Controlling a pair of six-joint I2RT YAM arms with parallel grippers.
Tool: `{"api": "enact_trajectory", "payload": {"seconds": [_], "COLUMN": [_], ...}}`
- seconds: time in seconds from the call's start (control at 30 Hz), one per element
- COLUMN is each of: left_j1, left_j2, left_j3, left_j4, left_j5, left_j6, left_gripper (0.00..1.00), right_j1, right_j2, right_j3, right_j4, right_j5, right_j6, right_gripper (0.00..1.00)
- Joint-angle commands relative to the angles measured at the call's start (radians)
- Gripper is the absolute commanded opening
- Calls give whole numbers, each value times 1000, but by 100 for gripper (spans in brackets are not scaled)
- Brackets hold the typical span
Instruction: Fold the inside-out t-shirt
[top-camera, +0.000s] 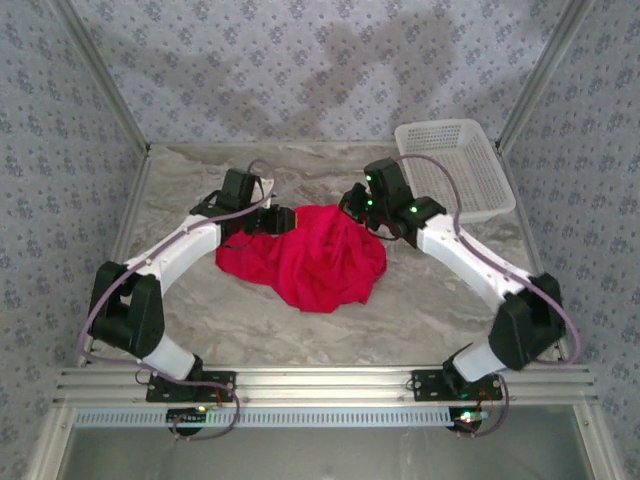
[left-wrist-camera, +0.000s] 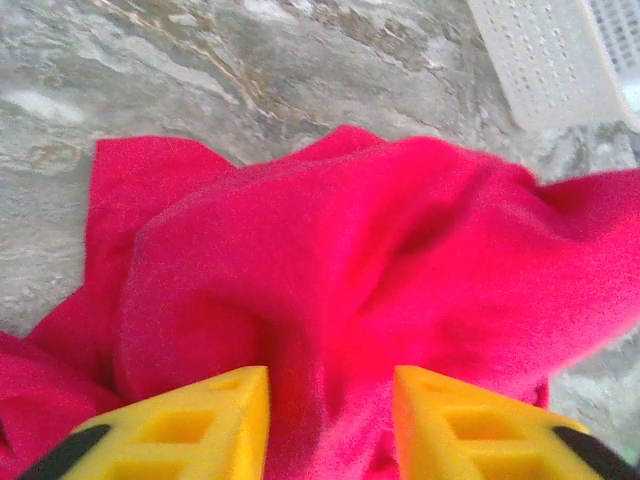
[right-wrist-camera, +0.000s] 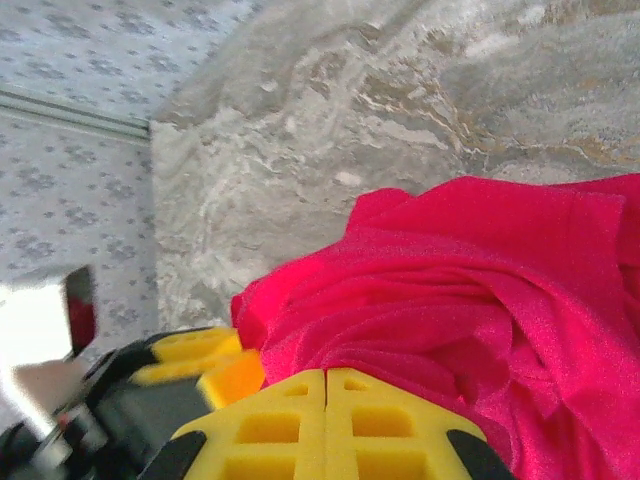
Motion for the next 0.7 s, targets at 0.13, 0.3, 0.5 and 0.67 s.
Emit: {"api": "enact_trajectory", "payload": {"seconds": [0.13,0.3,0.5,0.67], "left_j1": [-93,-149,-163,-163], "left_j2": [-191,-132,30,129], "left_j3": [-164,-223,-124,-48], "left_j4": [132,242,231,252], "left_j5": [-84,-116,-172,-164], "left_j6": [42,-10,-13,-32], "left_gripper": [54,65,65,61], "right_j1": [-3,7,26,30], "right_j2": [96,92,75,58], "right_j3": [45,56,56,40], "right_j4": [51,44,36,35], "right_j5": [-108,-100,-89,-84], "right_j6": [22,22,22,27], "right_gripper": [0,0,0,0]}}
